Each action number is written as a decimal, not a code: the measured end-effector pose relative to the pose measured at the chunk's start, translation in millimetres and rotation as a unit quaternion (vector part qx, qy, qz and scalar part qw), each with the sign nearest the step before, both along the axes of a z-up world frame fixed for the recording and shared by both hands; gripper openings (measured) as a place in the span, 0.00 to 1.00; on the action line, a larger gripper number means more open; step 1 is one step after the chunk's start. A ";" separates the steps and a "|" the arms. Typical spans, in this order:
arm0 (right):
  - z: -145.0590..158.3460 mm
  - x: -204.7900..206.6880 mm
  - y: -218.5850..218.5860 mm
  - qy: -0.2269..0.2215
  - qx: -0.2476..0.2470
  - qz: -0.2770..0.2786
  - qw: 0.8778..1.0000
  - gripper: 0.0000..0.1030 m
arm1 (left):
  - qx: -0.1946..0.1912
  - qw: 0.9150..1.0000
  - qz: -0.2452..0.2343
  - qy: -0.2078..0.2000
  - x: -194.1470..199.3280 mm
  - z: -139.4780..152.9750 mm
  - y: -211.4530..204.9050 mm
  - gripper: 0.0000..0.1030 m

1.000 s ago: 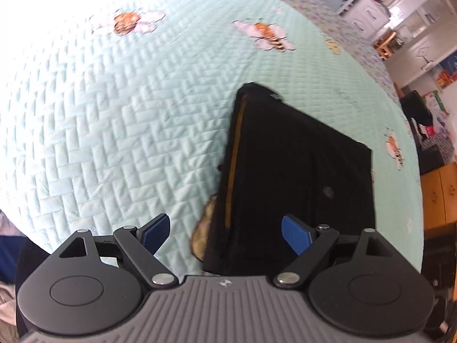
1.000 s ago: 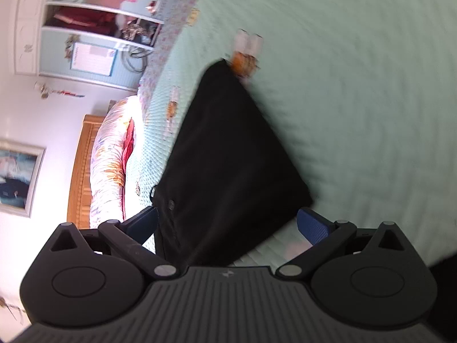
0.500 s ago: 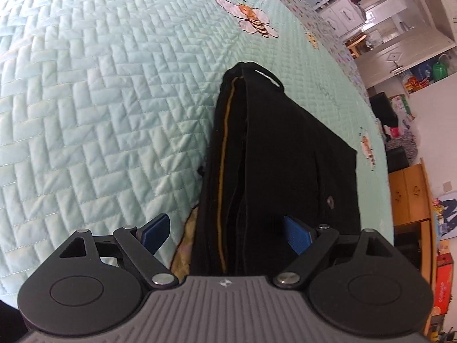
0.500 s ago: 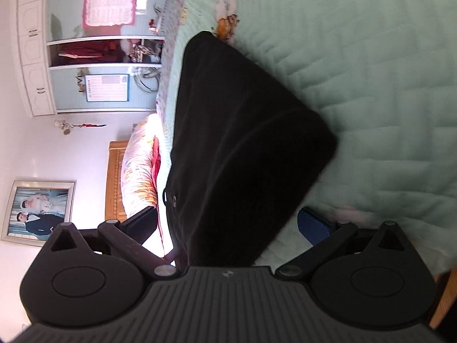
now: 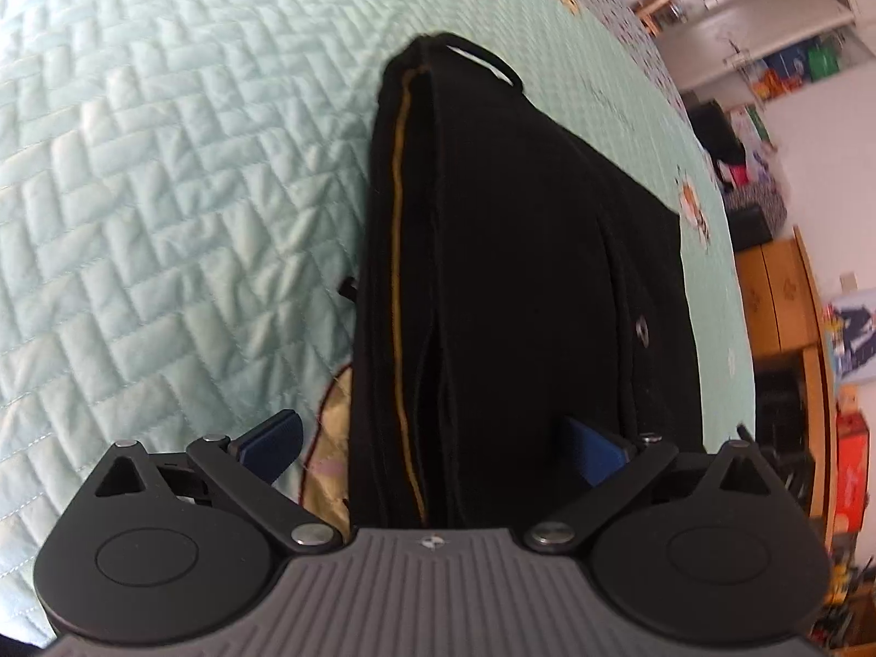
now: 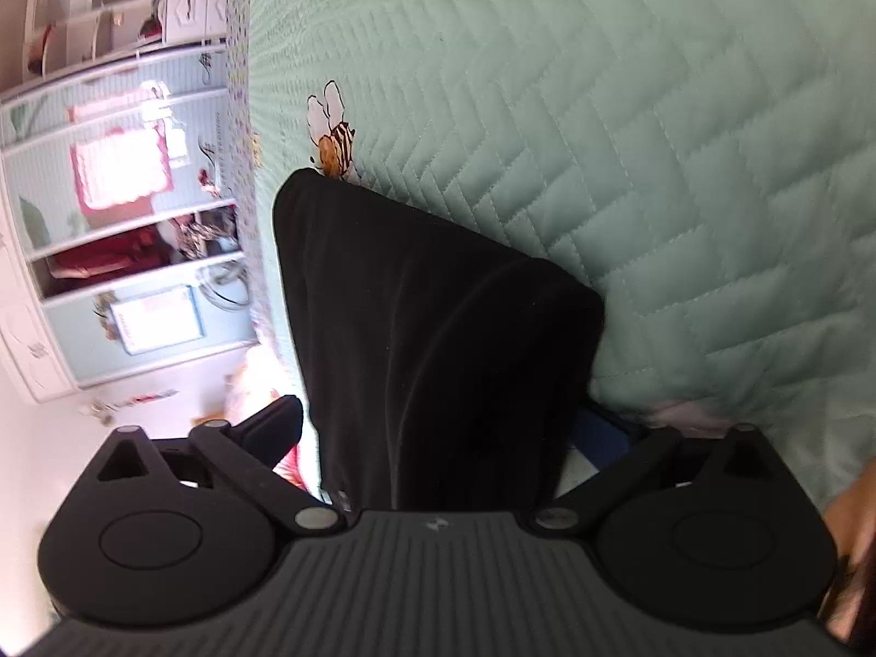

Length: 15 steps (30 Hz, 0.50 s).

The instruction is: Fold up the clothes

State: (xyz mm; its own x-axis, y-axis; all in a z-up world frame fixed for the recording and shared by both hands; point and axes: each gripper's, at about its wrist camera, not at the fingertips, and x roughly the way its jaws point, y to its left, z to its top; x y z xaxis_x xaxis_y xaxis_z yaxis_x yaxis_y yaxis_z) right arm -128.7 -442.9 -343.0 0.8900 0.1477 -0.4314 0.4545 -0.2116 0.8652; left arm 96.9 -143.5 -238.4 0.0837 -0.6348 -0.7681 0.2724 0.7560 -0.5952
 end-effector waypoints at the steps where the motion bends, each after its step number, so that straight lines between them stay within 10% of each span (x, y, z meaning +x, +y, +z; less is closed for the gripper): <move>1: -1.0 5.2 0.7 -0.003 -0.003 0.011 1.000 1.00 | -0.001 1.000 -0.006 0.001 0.5 -0.5 -2.5 1.00; 5: -7.0 14.2 3.2 -0.011 0.013 -0.011 1.000 1.00 | -0.061 0.997 0.003 0.042 7.9 -9.1 -6.9 0.99; 15: -4.4 22.1 1.8 -0.010 0.020 -0.012 1.000 1.00 | -0.030 0.999 0.010 0.035 -1.4 -2.2 -7.1 0.83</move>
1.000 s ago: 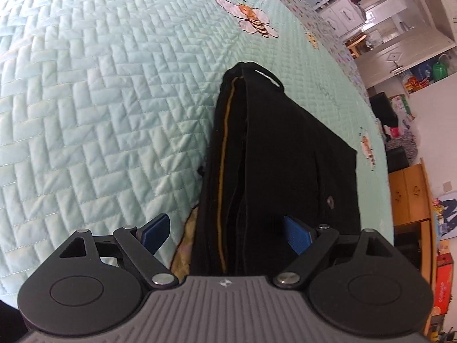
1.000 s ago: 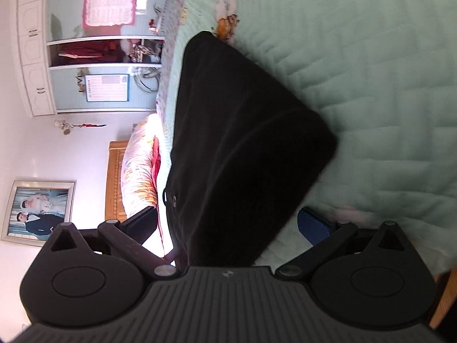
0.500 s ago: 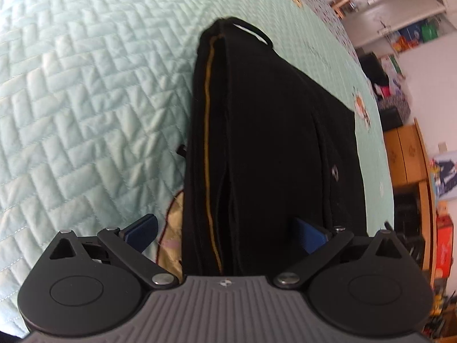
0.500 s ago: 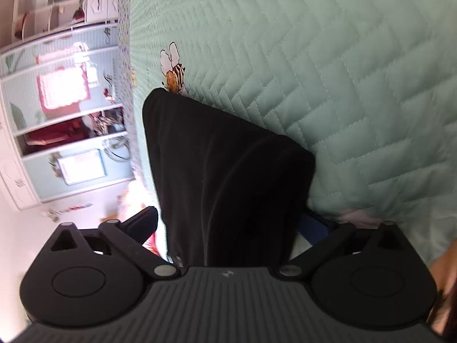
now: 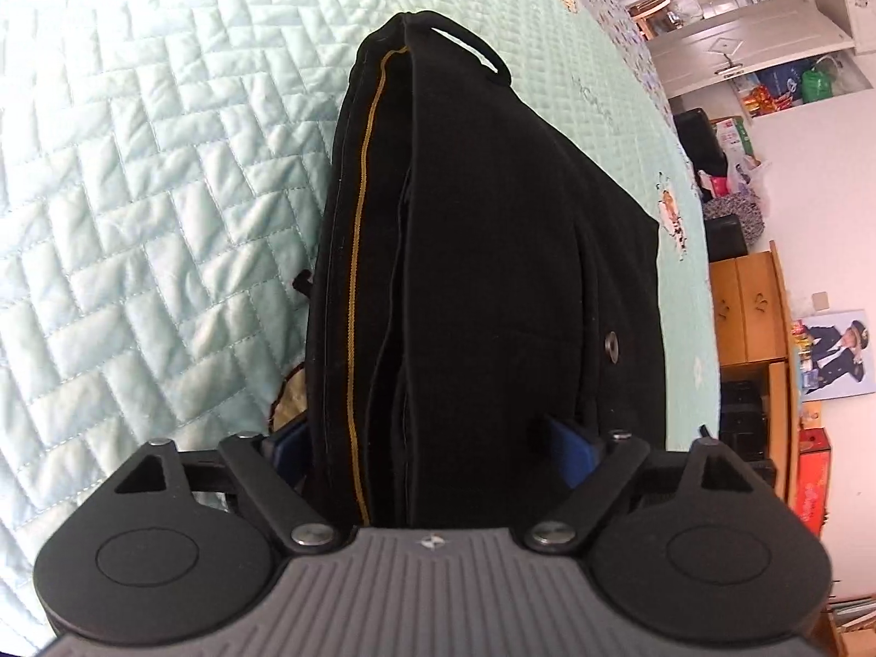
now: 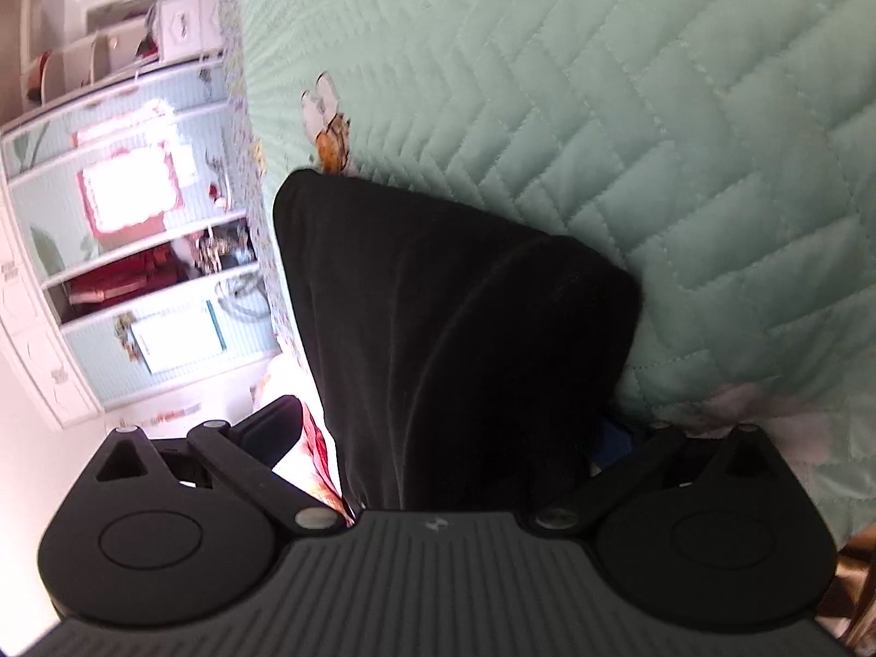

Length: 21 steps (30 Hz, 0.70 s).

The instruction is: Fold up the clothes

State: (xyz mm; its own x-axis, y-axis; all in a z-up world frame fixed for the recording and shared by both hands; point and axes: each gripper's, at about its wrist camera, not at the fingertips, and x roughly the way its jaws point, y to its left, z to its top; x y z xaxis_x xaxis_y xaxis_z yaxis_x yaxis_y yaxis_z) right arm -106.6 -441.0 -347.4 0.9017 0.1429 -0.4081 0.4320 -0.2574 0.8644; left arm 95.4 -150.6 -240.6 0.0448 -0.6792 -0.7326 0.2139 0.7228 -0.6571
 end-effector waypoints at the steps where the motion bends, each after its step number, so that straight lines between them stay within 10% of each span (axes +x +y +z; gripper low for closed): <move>1: 0.6 0.9 -0.1 -0.002 -0.004 0.009 1.000 0.99 | 0.004 1.000 -0.003 -0.008 -0.7 2.4 -1.4 0.81; 11: 35.6 4.9 5.0 0.006 -0.130 0.099 0.987 0.50 | 0.004 1.000 0.012 -0.008 -3.0 15.1 -1.3 0.60; 17: 67.6 4.8 -25.8 -0.024 -0.198 0.114 0.973 0.49 | -0.030 0.998 0.015 0.050 -35.1 35.1 -24.0 0.54; 21: 100.8 13.5 -74.7 -0.025 -0.295 0.149 0.943 0.49 | -0.070 0.992 -0.035 0.103 -79.0 30.8 -70.0 0.55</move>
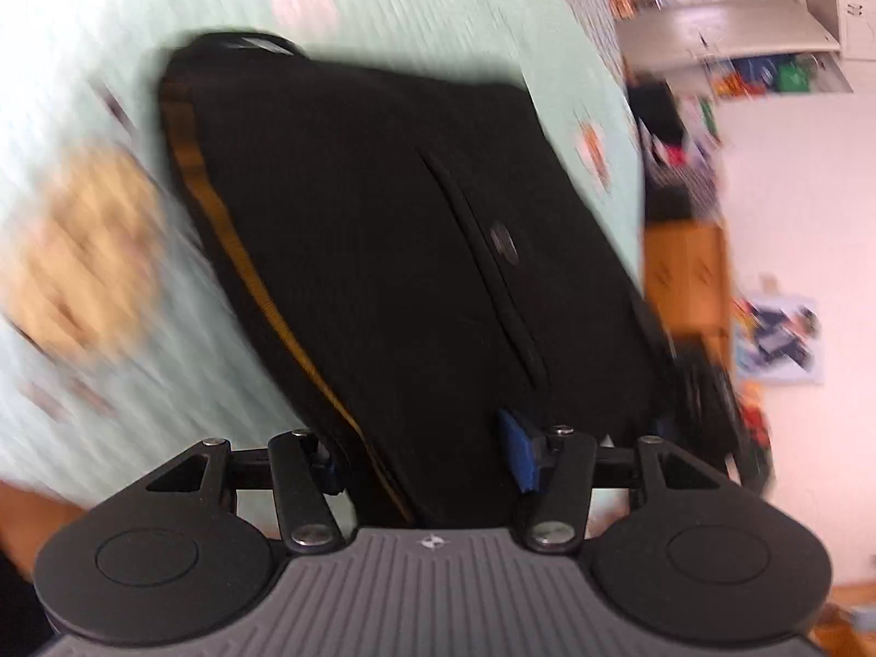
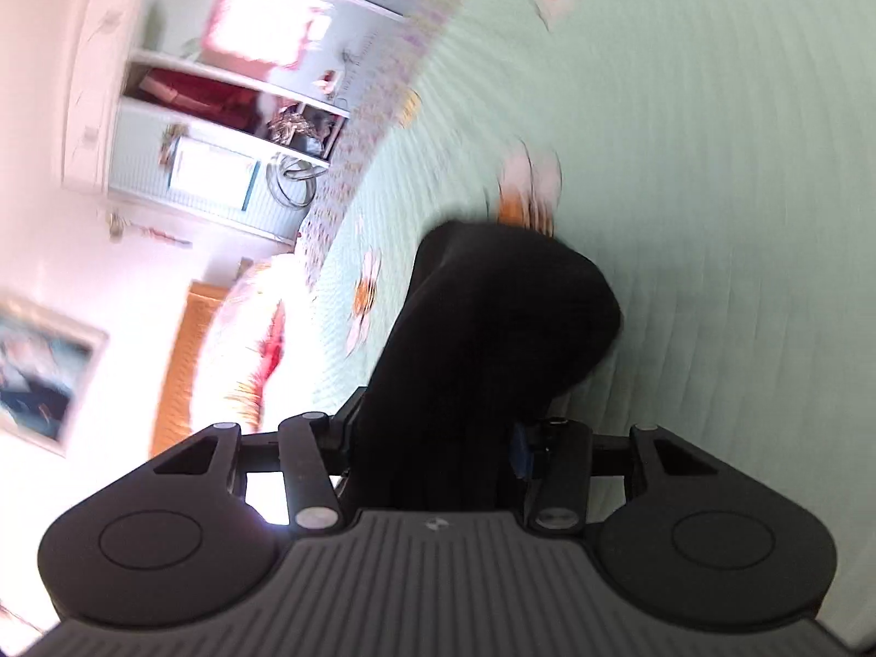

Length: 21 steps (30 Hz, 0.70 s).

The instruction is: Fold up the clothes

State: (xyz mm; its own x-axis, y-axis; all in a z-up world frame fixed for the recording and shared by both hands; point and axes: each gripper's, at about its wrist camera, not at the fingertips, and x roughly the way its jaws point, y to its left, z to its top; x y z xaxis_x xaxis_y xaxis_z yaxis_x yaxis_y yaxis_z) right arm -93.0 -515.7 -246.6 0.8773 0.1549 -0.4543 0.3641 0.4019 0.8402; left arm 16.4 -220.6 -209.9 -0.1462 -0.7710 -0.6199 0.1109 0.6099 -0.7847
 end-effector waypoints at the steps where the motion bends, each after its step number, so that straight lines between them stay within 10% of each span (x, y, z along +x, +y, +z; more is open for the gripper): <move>1: 3.8 4.6 -13.7 0.008 -0.024 0.009 1.000 0.49 | -0.007 1.000 -0.018 0.012 -8.3 -7.8 -12.6 0.56; 6: -44.4 18.5 -62.2 0.114 -0.055 0.016 0.992 0.62 | 0.044 0.990 -0.137 -0.002 -35.1 -20.5 -50.0 0.63; 13: -80.0 -19.7 -70.8 0.024 0.083 -0.045 0.995 0.73 | -0.004 0.984 -0.163 -0.072 -11.0 28.6 -19.9 0.64; 16: -82.9 -36.7 -63.5 -0.001 0.125 -0.053 0.991 0.79 | -0.048 0.983 -0.120 -0.133 22.1 57.6 -1.6 0.67; 21: -85.6 -57.6 -29.2 -0.007 0.169 -0.022 0.985 0.80 | 0.003 0.979 -0.044 -0.201 94.2 49.1 8.9 0.80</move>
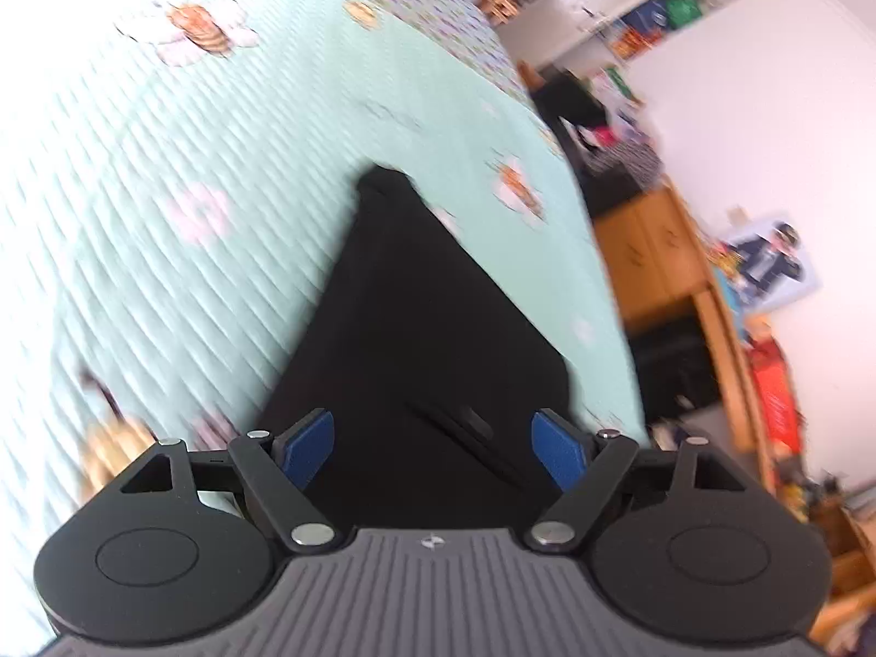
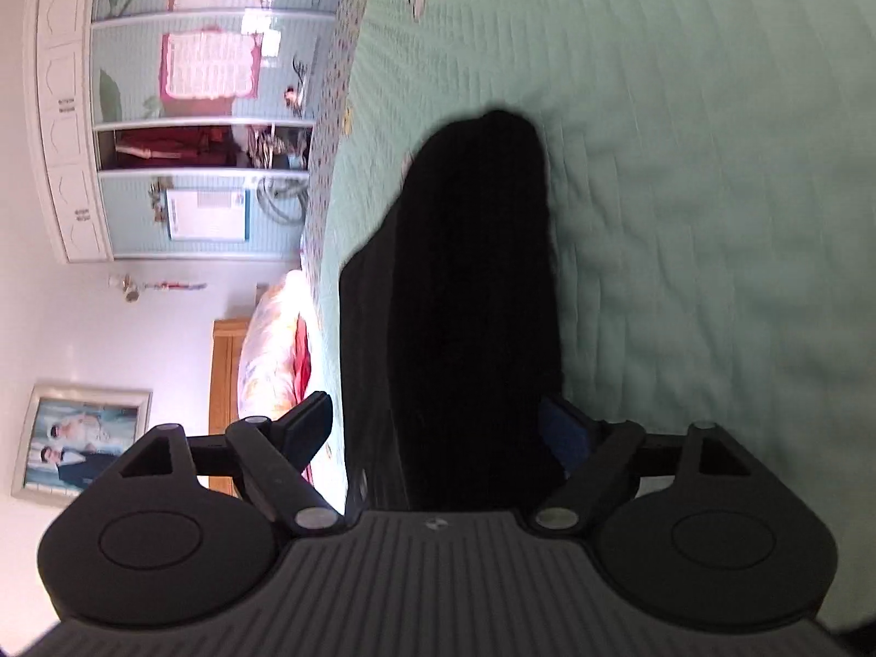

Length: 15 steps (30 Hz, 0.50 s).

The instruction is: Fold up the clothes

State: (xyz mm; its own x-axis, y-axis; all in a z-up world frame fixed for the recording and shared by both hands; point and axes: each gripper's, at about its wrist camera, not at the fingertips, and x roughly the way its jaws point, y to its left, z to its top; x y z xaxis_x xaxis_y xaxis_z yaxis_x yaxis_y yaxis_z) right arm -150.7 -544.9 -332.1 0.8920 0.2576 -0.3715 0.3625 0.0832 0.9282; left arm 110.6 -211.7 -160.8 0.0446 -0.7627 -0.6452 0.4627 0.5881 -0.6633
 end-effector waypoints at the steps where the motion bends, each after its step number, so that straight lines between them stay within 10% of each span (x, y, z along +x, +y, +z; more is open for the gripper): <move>1: -1.7 -1.6 6.7 0.004 0.002 0.009 1.000 0.80 | 0.009 1.000 0.002 0.016 15.2 -13.1 -5.8 0.80; 15: 7.5 24.8 10.0 0.030 0.002 0.047 0.998 1.00 | 0.049 0.991 -0.091 0.090 87.8 -106.8 -100.5 0.88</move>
